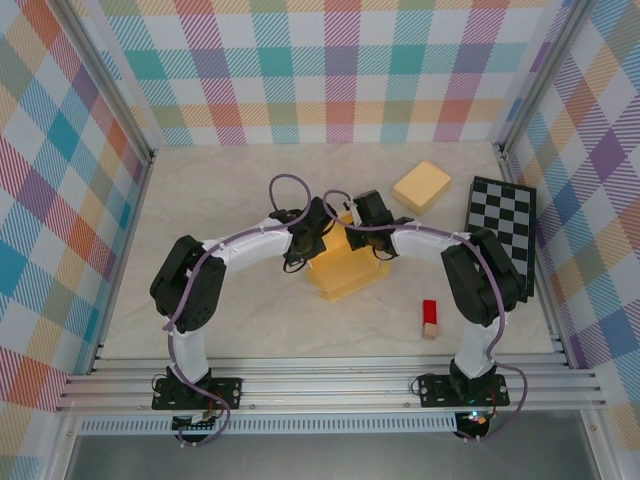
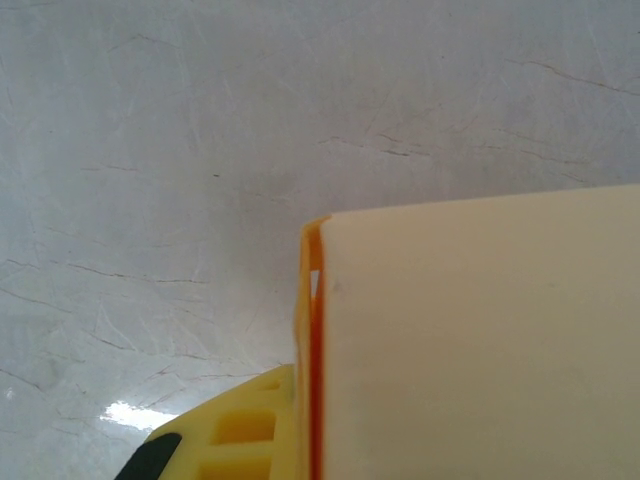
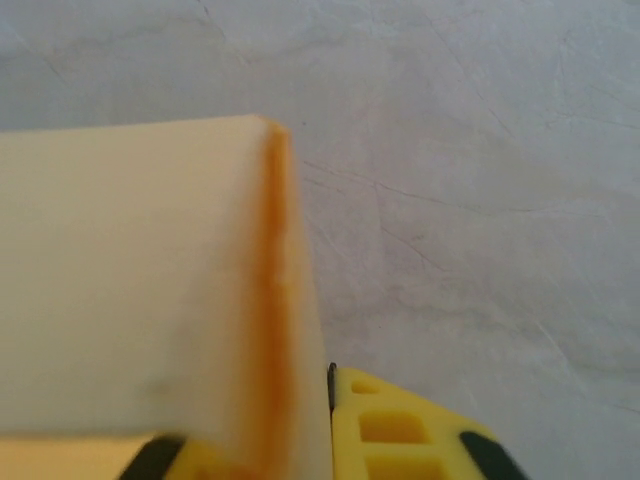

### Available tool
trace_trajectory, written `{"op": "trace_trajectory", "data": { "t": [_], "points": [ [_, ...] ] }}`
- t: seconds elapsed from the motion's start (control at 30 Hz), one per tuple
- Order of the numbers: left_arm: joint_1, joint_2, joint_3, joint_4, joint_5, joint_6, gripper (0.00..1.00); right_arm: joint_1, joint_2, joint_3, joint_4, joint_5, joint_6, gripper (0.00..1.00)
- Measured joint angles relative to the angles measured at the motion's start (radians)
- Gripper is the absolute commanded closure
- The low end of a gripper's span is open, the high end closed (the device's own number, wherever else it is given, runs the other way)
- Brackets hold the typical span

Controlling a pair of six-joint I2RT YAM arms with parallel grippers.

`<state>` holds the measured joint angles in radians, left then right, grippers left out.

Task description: Fold the paper box

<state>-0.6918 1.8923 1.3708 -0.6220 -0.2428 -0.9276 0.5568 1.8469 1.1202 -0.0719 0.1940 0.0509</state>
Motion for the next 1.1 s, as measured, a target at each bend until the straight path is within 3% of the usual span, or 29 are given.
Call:
{"op": "trace_trajectory", "data": {
  "t": [0.23,0.5,0.63,0.87,1.1],
  "points": [
    [0.0,0.041,0.061,-0.026,0.034,-0.022,0.99,0.036,0.0,0.04,-0.087,0.175,0.051,1.0],
    [0.0,0.053,0.079,-0.03,0.052,-0.027,0.99,0.046,-0.004,0.041,-0.114,0.221,0.137,0.89],
    [0.0,0.053,0.079,-0.043,0.05,-0.035,0.99,0.037,-0.025,0.032,-0.1,0.184,0.172,0.76],
    [0.003,0.053,0.08,-0.06,0.047,-0.057,0.99,-0.015,-0.128,0.01,-0.104,0.004,0.172,0.56],
    [0.01,0.053,0.08,-0.061,0.051,-0.069,0.99,-0.027,-0.16,0.01,-0.103,-0.103,0.067,0.53]
  ]
}}
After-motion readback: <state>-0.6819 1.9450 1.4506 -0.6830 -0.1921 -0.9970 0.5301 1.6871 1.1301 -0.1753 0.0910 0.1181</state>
